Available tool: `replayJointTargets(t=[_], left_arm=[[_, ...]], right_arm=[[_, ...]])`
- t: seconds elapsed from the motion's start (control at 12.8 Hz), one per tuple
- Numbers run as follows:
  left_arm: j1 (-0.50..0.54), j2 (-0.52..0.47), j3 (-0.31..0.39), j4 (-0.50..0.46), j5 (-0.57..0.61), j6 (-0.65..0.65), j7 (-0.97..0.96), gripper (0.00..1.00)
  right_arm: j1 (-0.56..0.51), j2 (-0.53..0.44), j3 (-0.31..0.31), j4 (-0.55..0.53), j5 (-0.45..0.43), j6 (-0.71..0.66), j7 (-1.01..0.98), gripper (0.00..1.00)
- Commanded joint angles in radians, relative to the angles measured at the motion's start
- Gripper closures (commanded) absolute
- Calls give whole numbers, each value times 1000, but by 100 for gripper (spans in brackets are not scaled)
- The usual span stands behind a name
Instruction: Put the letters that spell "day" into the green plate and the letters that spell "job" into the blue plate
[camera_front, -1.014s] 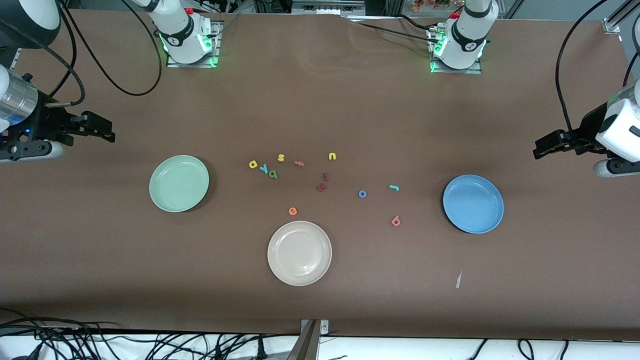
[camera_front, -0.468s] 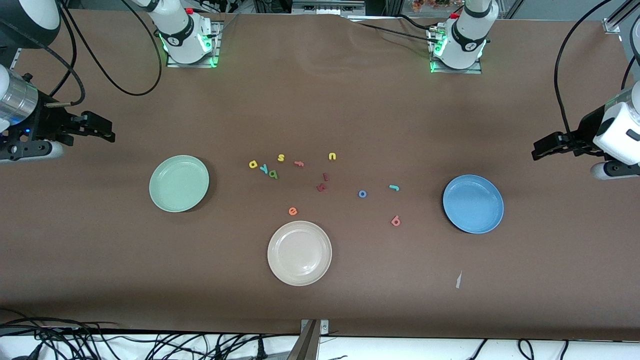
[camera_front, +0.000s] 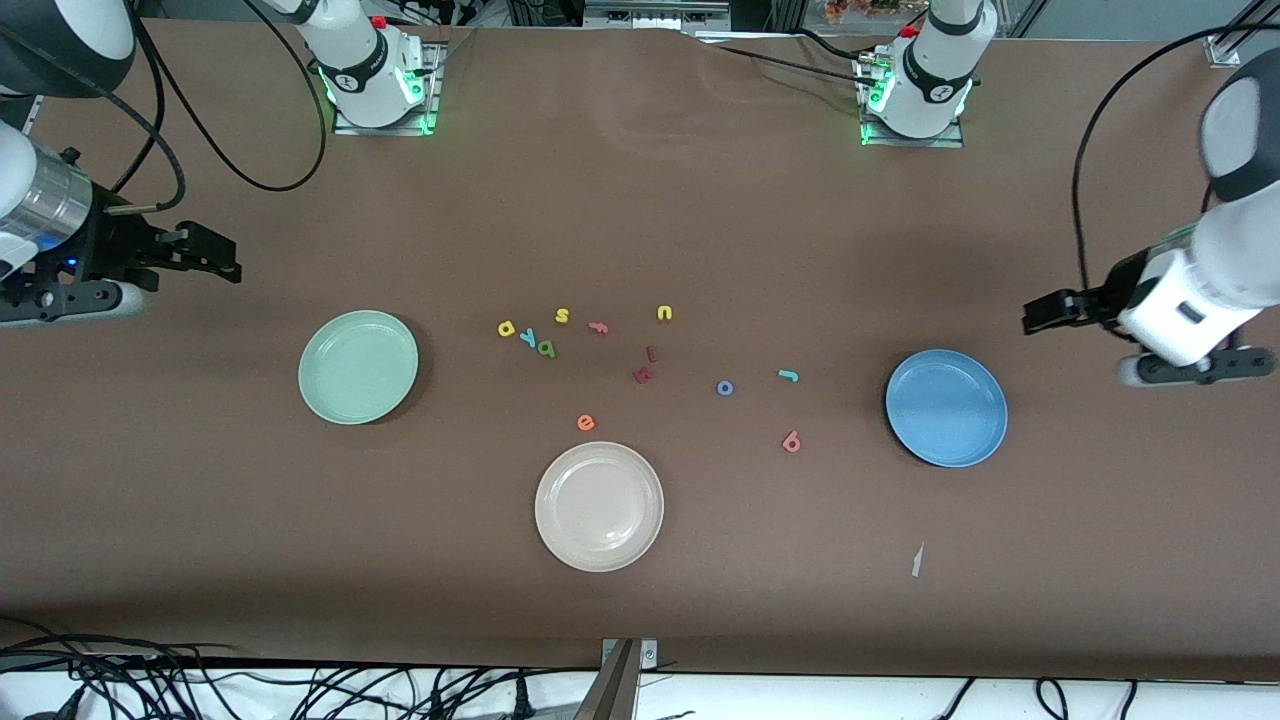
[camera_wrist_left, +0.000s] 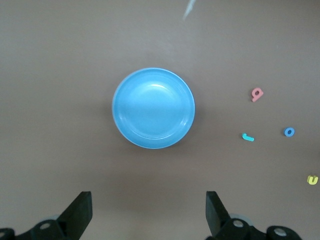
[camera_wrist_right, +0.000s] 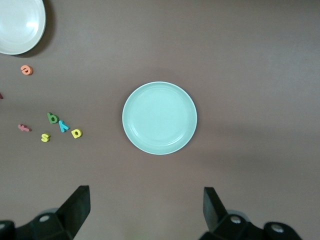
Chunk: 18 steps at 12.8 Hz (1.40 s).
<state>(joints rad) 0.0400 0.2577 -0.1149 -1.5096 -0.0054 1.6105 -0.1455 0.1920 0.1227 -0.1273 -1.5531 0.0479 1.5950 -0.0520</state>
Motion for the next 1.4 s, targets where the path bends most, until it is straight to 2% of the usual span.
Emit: replayJointTargets(t=[0.0,0.16,0.23,0.39,0.62,0.78,0.94,1.09,1.33], left_arm=[[-73,73,4,9,-28,40,0,0],[-120,127,4,-9,-97,101,-186,0],[-159,138,4,-44,-97,180,-335,0],[-209,182,4,-93,-97,316,-513,0],[-268,311,4,-93,-84,510,-723,0],[-287,351,4,-101,-79,593,-814,0],[-296,368,6,-171,-77,717,-841,0],[-315,368,7,-289,-61,897,-868,0],[-336,368,9,-323,-24,899,-955,4]], right_arm=[[29,-3,6,-7,-3,-3,41,0],[73,20,6,-7,3,11,73,0],[93,37,8,-7,6,34,119,0],[153,75,6,-1,4,69,179,0],[220,121,6,-2,4,115,247,0],[248,138,8,-1,7,132,293,0],[276,167,8,-8,33,176,348,0],[273,163,49,-100,35,285,385,0],[268,160,118,-237,26,422,393,0]])
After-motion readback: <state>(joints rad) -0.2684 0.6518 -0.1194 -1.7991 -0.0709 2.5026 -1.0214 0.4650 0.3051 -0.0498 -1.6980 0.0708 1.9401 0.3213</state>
